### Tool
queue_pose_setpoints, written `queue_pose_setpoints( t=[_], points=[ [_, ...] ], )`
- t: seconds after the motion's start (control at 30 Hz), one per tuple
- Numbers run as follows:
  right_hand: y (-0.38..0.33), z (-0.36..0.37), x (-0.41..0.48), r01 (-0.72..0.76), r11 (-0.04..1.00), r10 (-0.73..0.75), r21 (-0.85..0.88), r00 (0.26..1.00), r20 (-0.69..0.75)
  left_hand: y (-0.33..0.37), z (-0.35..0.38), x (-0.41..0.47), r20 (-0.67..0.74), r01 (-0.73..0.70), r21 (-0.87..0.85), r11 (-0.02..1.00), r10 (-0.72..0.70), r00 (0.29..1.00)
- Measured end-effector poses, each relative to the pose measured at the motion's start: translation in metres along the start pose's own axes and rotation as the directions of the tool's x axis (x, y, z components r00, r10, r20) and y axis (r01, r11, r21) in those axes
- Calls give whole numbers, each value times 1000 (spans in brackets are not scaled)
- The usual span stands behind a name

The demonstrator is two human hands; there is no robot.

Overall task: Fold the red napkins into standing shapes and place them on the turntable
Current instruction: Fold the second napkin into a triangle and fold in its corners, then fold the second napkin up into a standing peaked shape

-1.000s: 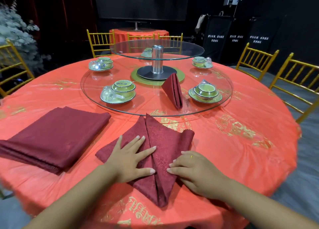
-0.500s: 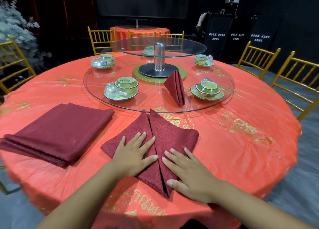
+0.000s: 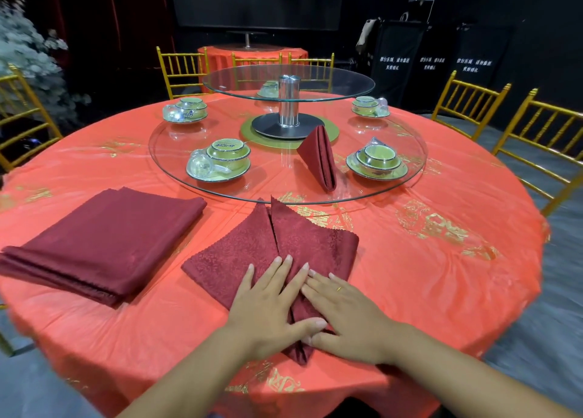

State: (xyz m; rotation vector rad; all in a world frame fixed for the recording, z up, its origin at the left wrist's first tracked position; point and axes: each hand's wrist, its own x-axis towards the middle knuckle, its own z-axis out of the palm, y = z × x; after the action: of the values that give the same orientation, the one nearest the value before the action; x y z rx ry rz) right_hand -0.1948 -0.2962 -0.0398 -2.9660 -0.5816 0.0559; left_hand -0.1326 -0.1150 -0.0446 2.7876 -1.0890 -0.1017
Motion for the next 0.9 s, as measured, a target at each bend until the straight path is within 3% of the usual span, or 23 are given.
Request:
queue_pose_setpoints(
  t=[0.27, 0.4, 0.57, 0.73, 0.9],
  points=[
    [35, -8, 2, 126, 990, -124, -61, 991, 47, 1, 1, 2, 29, 14, 81, 997, -17, 999],
    [72, -11, 5, -109, 994, 109, -26, 994, 12, 1, 1, 2, 52, 11, 94, 995, -16, 999],
    [106, -17, 9, -370, 926, 375, 75, 925, -64, -2, -2, 2, 96, -18, 104, 994, 8, 995],
    [95, -27, 14, -275, 918, 362, 285, 874, -325, -6, -4, -5, 122, -64, 100, 993, 51, 991],
    [87, -29, 13, -301, 894, 408, 332, 852, -327, -12, -6, -16, 152, -137, 107, 985, 120, 981]
  ],
)
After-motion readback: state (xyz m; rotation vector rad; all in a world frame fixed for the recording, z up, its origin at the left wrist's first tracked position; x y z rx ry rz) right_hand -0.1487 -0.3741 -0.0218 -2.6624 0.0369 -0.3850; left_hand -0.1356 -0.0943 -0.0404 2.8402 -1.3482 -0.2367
